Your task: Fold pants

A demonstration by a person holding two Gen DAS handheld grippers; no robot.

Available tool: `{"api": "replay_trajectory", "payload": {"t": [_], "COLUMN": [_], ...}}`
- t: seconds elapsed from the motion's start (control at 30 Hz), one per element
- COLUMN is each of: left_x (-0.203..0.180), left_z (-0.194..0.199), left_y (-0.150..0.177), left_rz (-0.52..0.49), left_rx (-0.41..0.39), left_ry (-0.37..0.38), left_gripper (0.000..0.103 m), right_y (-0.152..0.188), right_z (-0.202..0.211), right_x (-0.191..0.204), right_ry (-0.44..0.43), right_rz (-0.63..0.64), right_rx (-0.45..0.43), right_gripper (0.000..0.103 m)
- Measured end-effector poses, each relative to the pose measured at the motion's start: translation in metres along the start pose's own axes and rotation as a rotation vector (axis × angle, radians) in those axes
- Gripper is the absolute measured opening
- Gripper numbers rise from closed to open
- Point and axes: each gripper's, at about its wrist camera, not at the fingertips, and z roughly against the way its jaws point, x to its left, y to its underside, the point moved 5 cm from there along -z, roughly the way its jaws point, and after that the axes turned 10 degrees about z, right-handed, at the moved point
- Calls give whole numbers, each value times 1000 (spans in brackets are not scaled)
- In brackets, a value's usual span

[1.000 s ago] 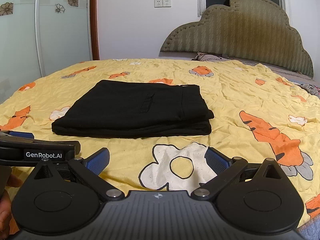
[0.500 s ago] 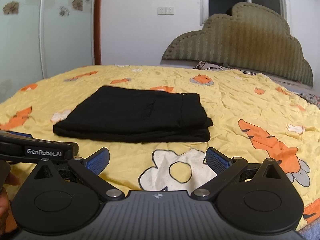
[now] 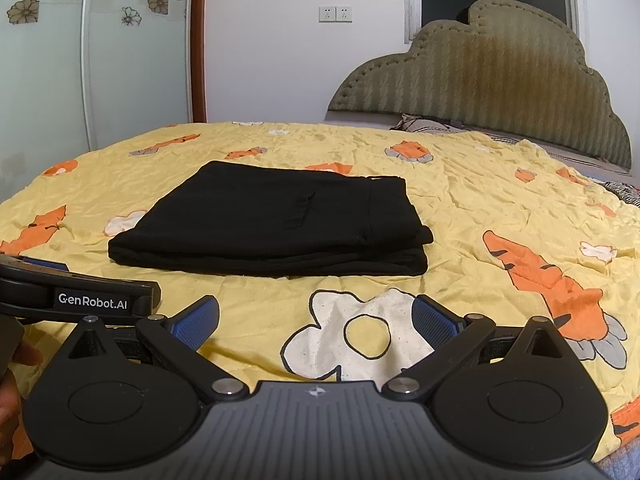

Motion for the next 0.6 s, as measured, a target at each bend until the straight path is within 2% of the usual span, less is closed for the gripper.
{"api": "replay_trajectory", "payload": {"t": [0.27, 0.6], "left_x": [3, 3], "left_z": [-1, -1], "left_y": [0, 1], "left_rz": [13, 6], "left_rx": [4, 7], "left_ry": [-4, -7], "left_gripper": [102, 102], "right_y": [0, 2], "right_z": [1, -2], "right_x": [-3, -8], "right_ry": [2, -39], "right_rz": [-17, -77], "right_rx": [-4, 16], "right_gripper": [103, 103]}}
